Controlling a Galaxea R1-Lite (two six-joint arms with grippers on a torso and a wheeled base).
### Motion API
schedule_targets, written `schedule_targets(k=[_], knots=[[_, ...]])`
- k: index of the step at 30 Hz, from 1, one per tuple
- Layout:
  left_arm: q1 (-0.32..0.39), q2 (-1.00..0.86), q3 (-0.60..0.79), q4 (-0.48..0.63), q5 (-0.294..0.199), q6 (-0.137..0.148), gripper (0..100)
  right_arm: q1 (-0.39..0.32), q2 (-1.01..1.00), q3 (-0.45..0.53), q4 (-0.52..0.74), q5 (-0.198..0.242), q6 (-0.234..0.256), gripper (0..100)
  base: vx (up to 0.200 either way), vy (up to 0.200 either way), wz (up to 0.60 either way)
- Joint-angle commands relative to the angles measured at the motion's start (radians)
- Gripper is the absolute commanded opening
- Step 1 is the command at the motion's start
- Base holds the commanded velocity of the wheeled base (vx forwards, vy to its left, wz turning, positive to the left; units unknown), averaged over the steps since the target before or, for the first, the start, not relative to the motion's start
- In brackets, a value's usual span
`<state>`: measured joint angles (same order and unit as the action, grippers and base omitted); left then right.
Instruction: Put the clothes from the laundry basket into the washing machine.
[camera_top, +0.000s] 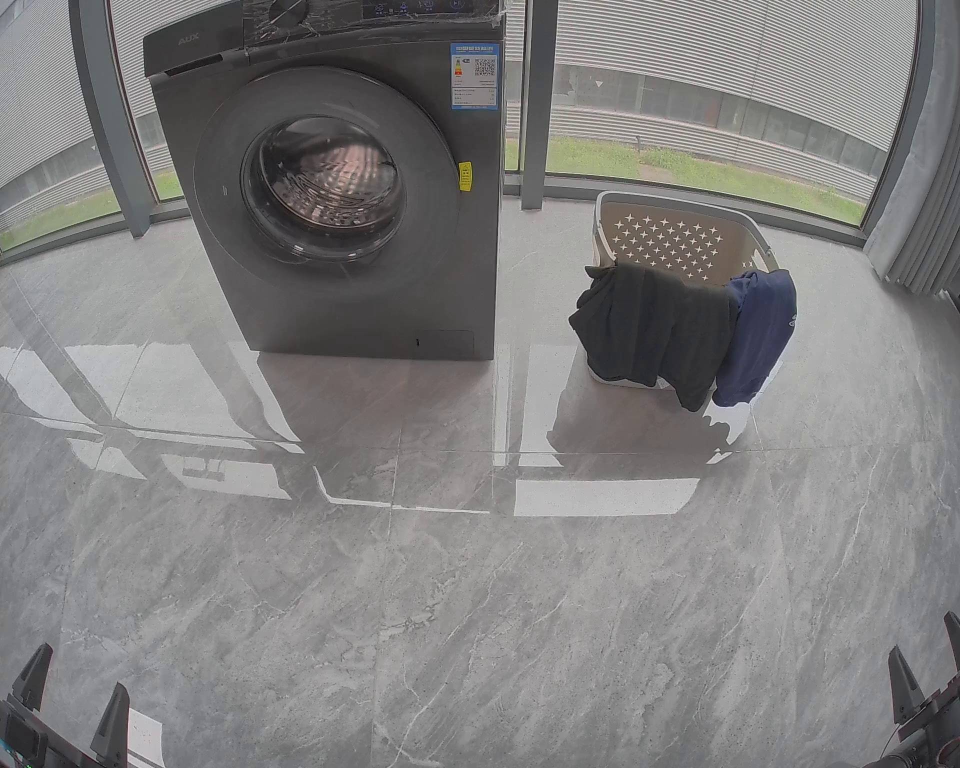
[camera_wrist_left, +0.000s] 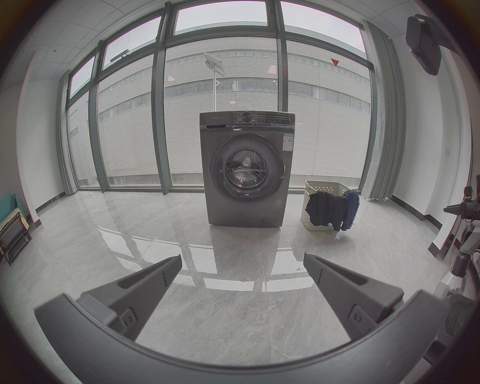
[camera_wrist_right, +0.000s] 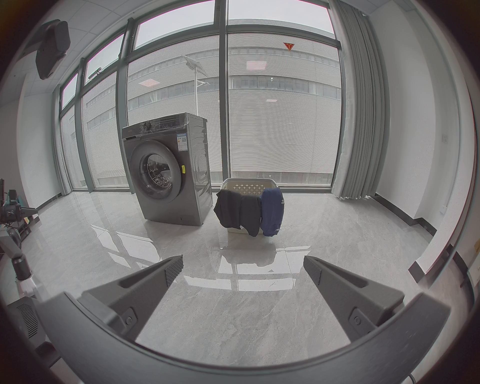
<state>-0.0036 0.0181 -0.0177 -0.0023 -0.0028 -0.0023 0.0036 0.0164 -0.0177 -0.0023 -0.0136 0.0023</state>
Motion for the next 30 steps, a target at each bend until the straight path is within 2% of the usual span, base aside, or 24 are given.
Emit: schedule_targets(k=[1,6,12,20,27,30], knots=[[0.001,-0.018,0.018,-0.001,0.0,-0.001,100,0.001,-0.01,0.018,-0.001,0.0,0.001,100,0.0,0.0,0.0],[0.001,-0.018,0.018,-0.001,-0.002,-0.004,100,0.001,-0.01,0.018,-0.001,0.0,0.001,100,0.16,0.0,0.0],[-0.001,-0.018,0.018,-0.002,0.0,-0.028,100,0.001,-0.01,0.018,-0.001,0.0,-0.001,100,0.2,0.0,0.0],[0.001,-0.018,0.018,-0.002,-0.002,-0.028,100,0.001,-0.01,0.018,-0.001,0.001,-0.001,100,0.2,0.0,0.0],[0.001,-0.018,0.018,-0.002,-0.002,-0.022,100,0.001,-0.01,0.018,-0.001,0.001,-0.001,100,0.0,0.0,-0.51],[0.001,-0.018,0.018,-0.002,-0.002,-0.024,100,0.001,-0.01,0.018,-0.001,0.001,-0.001,100,0.0,0.0,0.0]])
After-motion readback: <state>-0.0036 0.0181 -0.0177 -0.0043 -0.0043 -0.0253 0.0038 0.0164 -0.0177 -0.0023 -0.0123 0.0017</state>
